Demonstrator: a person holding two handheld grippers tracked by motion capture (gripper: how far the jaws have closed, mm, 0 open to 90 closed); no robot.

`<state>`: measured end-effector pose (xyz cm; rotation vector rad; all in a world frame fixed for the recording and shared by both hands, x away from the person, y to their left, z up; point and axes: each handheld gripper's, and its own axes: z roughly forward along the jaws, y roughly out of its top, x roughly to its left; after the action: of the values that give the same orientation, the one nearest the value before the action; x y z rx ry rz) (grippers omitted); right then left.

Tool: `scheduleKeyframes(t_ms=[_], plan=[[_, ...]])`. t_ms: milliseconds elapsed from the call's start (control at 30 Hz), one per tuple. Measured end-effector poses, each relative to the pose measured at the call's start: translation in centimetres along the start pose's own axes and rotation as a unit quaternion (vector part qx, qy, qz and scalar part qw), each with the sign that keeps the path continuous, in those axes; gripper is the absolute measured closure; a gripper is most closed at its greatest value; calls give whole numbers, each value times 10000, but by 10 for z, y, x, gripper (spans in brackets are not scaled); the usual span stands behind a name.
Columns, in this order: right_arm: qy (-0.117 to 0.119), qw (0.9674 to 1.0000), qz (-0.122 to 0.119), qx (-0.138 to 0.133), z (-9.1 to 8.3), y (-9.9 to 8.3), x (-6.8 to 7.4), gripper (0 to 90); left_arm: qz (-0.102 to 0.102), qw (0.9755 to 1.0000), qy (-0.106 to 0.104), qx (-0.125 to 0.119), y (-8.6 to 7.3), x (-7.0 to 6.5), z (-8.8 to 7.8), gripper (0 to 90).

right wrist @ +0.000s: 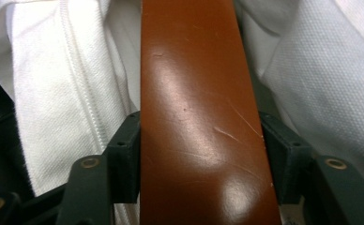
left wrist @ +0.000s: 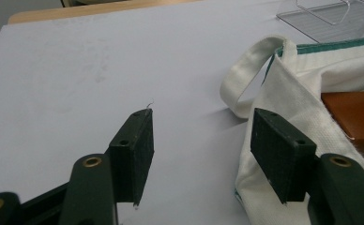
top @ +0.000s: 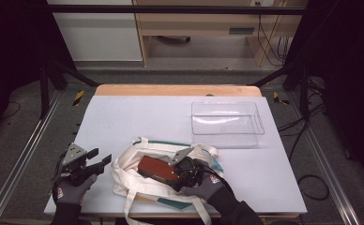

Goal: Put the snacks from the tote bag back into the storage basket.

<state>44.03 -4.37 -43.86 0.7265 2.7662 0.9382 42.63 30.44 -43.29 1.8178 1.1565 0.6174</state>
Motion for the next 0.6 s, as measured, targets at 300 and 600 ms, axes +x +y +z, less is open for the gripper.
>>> scheduleKeyframes(t_ms=[300,600], plan=[[47,9998,-132,-121,-12,0,2,432,-27,10000,9,-21,0,2,-1,393],[202,9982,-138,-540,-46,-2,1,431,-55,10000,23,-34,0,3,-1,394]])
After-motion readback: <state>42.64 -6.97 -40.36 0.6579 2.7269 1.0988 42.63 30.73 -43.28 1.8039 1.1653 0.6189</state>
